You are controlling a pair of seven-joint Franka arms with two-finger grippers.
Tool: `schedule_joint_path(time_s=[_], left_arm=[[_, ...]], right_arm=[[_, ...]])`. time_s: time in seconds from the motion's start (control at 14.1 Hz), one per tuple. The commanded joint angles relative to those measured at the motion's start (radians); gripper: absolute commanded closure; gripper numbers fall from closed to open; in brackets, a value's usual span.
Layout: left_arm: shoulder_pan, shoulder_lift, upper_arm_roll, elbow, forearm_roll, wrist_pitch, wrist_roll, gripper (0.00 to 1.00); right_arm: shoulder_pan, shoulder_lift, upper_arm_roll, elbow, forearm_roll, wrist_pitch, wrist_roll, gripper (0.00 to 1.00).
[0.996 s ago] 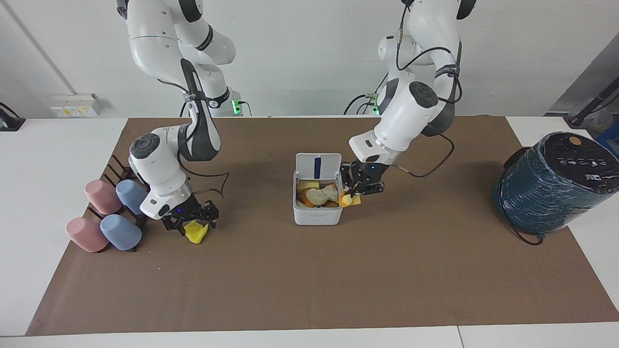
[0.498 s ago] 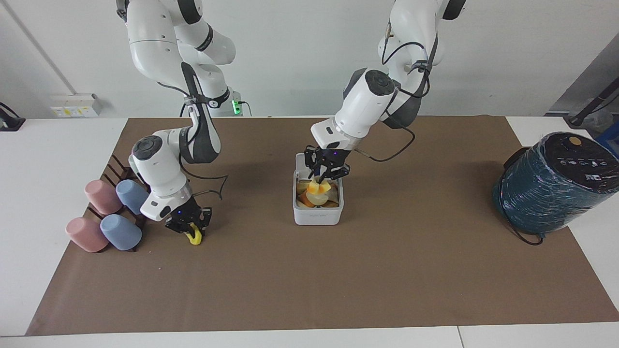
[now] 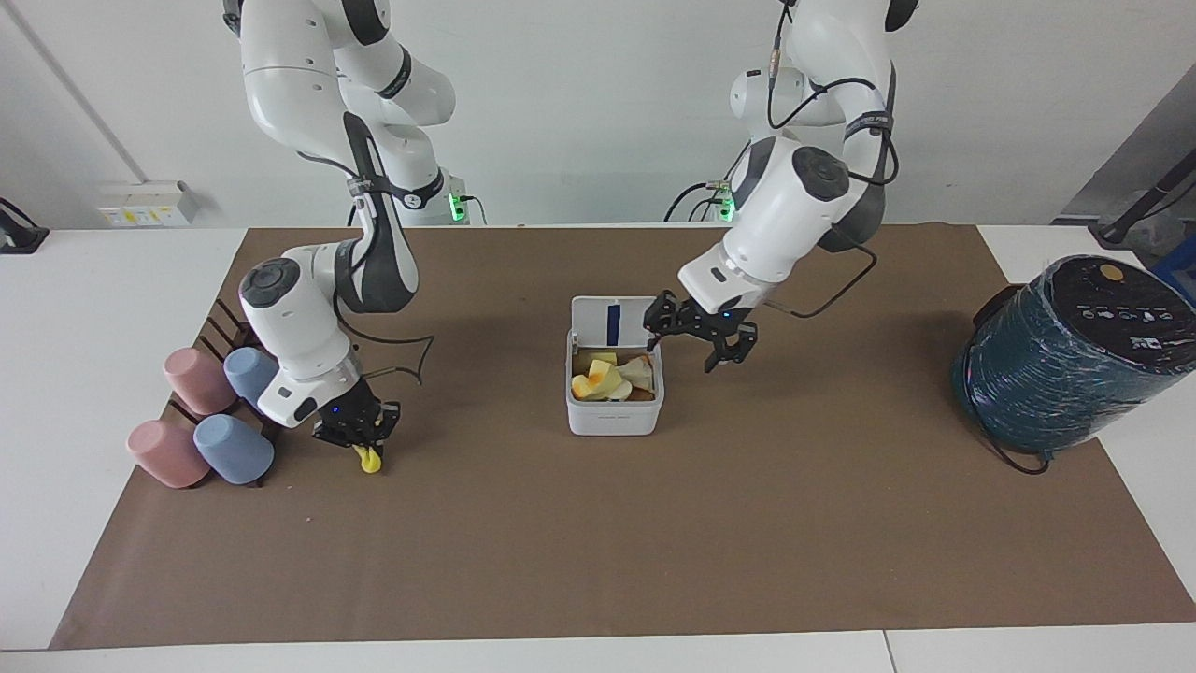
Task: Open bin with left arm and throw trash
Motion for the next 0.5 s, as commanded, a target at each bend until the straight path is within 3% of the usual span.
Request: schedule_joint_path(time_s=[0.0, 0.21, 0.36, 0.43], left_arm=[[0.104, -0.041, 0.003, -0.013, 0.046, -0.109, 0.007, 0.00], [0.161, -0.098, 0.004, -0.010, 0.218, -0.162, 0.011, 0.00], [0.212, -0.139, 0.004, -0.003, 0.229, -0.211, 0.013, 0.00], [0.226, -0.159, 0.004, 0.010, 0.229, -0.229, 0.013, 0.00]], right_arm=[[0.001, -0.045, 0.077, 0.108, -0.006, -0.166, 0.216, 1.00], [0.001, -0.036, 0.213, 0.192, -0.004, -0.217, 0.529, 1.00], [0.023, -0.030, 0.290, 0.195, -0.004, -0.158, 0.725, 1.00], [0.071, -0.024, 0.290, 0.195, -0.004, -0.124, 0.787, 1.00]])
